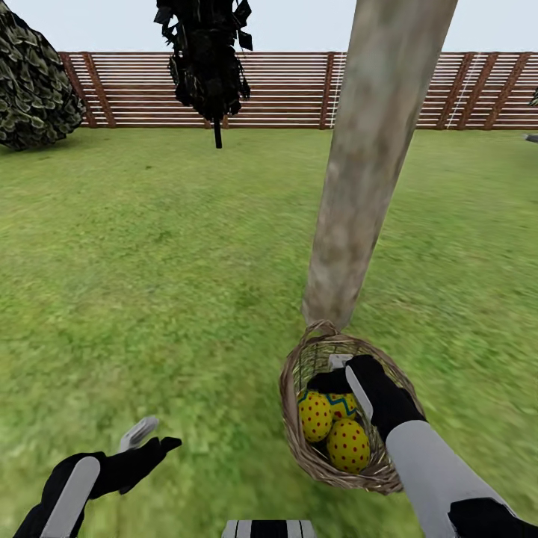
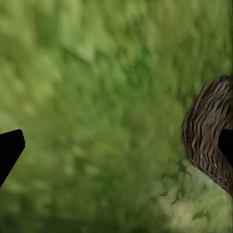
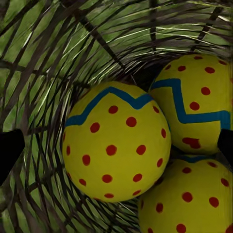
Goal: Take the three Easter eggs out of the wicker basket on the lawn in the garden, then place them on the lawn next to a single tree (choose any tree) so that all three eggs are next to the same tree and none are left in the basket.
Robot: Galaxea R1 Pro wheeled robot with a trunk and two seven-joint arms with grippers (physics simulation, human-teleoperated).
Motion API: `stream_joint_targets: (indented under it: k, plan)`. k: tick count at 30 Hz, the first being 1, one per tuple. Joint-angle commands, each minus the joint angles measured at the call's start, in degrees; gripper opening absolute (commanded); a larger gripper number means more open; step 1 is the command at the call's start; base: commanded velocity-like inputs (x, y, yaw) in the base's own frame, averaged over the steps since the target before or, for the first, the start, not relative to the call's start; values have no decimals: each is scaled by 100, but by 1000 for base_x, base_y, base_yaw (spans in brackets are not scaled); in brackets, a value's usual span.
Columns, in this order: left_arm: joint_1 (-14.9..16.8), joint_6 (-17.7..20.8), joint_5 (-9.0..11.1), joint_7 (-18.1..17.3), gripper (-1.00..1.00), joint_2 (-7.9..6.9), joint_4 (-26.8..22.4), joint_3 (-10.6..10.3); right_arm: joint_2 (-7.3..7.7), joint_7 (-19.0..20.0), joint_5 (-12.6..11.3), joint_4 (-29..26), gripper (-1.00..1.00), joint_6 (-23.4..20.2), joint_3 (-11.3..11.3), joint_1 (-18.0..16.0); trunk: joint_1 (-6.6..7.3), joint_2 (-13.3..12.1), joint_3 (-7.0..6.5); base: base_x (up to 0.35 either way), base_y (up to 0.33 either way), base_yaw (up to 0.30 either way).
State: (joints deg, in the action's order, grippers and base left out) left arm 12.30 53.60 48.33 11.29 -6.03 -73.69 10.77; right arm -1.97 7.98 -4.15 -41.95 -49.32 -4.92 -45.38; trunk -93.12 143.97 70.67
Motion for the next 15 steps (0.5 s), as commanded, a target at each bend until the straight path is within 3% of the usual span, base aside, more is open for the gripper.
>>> stream_joint_targets:
  k: [1, 5, 15]
  plan:
    - [11, 43, 57, 60, 100, -1, -24, 0, 3, -21, -49, -3, 100, -25, -9, -52, 1, 2, 5, 0, 0, 0]
    - [22, 64, 55, 81, 100, 6, -47, -6, -1, -23, -62, 1, 100, -25, -9, -134, 1, 2, 5, 0, 0, 0]
    - [21, 71, 54, 65, 100, 10, -41, -4, -5, -24, -63, 10, 100, -25, -9, -197, -25, 15, 226, 0, 0, 0]
